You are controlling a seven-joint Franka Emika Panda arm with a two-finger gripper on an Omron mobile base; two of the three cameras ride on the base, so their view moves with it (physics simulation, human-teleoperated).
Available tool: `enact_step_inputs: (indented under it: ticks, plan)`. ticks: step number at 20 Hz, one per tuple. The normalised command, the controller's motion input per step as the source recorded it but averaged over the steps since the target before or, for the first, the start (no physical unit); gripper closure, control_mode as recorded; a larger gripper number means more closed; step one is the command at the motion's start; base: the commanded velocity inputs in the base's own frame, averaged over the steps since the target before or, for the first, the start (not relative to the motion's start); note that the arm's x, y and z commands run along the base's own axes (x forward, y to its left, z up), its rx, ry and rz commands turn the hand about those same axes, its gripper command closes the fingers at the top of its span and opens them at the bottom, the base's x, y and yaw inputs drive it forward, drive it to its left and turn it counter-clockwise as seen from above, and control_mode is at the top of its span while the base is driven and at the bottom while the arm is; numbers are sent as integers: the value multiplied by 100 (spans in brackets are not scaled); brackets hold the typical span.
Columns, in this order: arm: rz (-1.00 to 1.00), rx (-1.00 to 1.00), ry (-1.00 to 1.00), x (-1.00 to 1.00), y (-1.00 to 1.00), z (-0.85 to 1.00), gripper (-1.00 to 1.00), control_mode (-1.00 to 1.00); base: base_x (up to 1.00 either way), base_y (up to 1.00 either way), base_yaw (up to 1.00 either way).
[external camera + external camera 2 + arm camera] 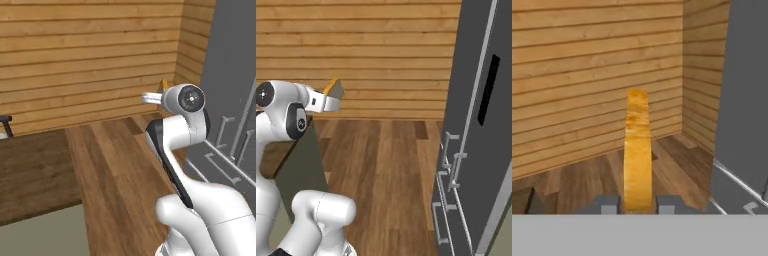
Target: Start the toaster. Once the lever pops up, take the bread to the plate on the dining counter.
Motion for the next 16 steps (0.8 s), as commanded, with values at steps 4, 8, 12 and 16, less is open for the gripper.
enact_step_inputs:
  ticks: [4,8,12,16]
  plan:
    - [0,0,0,0,0,0,100,100,100,11,3]
    - [0,0,0,0,0,0,100,100,100,35,7]
    - [0,0,0,0,0,0,100,100,100,6,6]
    - [0,0,0,0,0,0,100,100,100,-23,16]
